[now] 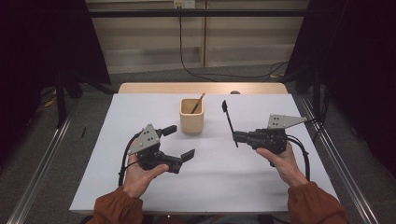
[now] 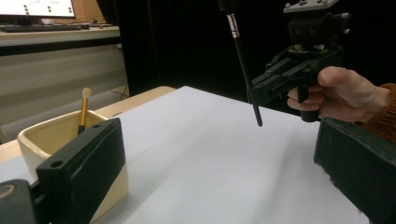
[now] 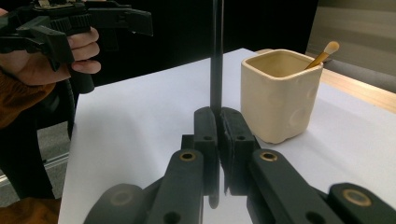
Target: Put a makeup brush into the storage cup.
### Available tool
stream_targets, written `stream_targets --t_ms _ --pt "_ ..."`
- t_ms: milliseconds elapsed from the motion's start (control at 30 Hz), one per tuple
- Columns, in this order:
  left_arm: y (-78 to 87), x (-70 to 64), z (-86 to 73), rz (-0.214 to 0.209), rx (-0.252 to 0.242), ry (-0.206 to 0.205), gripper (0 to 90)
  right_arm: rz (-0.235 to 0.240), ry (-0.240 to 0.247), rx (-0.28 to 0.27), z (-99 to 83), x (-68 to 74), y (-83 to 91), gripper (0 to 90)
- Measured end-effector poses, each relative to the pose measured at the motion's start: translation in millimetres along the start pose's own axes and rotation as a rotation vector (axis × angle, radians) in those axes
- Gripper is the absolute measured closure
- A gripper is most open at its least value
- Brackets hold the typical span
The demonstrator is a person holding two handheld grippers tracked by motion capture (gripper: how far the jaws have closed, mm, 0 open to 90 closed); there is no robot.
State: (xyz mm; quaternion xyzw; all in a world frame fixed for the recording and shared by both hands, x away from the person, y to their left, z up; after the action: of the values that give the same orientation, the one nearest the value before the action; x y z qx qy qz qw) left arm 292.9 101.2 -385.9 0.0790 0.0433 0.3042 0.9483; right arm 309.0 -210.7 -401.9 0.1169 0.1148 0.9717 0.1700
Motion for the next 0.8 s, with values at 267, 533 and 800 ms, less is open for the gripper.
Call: stream_targets --t_ms 267,533,800 --pt "-16.2 -7.1 4.4 -0.038 0.002 -0.003 1.8 0.01 0.003 -0.001 0.2 2.6 -3.2 85.8" --pt "-28.1 -13.0 16.0 -0.057 -0.023 -0.002 0.8 0.016 0.005 -0.003 0.5 4.2 -4.1 85.8" --pt "-39.5 -20.5 23.9 -0.081 -0.03 -0.019 0.9 0.024 0.012 -0.006 2.2 7.3 -6.8 85.8"
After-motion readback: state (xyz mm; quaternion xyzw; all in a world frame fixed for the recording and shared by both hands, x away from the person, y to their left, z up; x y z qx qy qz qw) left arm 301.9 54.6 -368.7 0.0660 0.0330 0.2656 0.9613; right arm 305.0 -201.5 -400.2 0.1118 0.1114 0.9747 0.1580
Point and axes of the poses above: each handheld gripper's, and its own axes: y roughly backward along the jaws, z roughly out of its top, x roughly to its left, the point moved 3 cm from there along -y, roughly forward along the jaws, and after that the axes turned 8 degrees about z, right-handed, at the moved point
